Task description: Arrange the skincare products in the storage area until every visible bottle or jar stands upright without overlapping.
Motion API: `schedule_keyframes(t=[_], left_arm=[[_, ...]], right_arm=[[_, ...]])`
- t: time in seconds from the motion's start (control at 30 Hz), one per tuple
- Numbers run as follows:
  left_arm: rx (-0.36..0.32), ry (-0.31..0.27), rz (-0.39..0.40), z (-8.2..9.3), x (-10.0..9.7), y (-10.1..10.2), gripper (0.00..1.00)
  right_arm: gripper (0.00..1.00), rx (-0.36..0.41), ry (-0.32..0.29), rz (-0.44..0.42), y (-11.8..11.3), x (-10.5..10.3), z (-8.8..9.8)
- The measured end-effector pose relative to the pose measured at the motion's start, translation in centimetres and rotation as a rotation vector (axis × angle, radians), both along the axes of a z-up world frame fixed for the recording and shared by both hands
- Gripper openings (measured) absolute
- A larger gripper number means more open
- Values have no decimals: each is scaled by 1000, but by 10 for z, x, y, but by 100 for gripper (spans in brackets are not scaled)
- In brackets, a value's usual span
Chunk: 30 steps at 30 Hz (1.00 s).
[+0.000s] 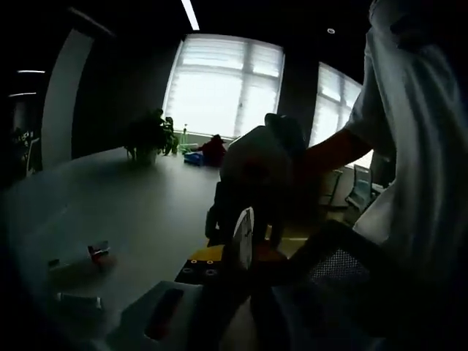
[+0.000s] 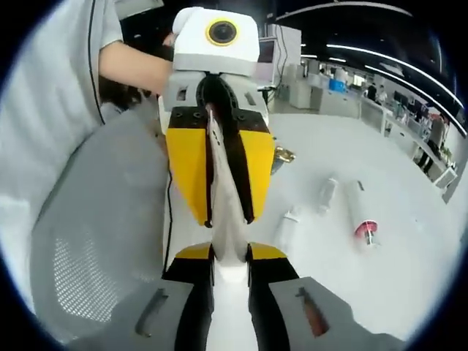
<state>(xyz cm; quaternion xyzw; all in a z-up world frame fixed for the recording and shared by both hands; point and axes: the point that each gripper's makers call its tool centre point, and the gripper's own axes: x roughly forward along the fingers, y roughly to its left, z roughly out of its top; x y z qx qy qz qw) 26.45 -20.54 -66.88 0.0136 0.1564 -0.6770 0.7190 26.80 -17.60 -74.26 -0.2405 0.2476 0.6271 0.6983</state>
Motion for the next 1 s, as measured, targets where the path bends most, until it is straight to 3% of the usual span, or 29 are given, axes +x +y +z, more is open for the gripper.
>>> schedule_keyframes(t=[0.6,1.0], left_arm=[[-50,-11,58,2,56,1,5],[-47,-28,68,3,71,-3,6]], right_arm=[[16,-26,-40,30,-3,57,1],[16,-11,-37,56,-5,75,0]])
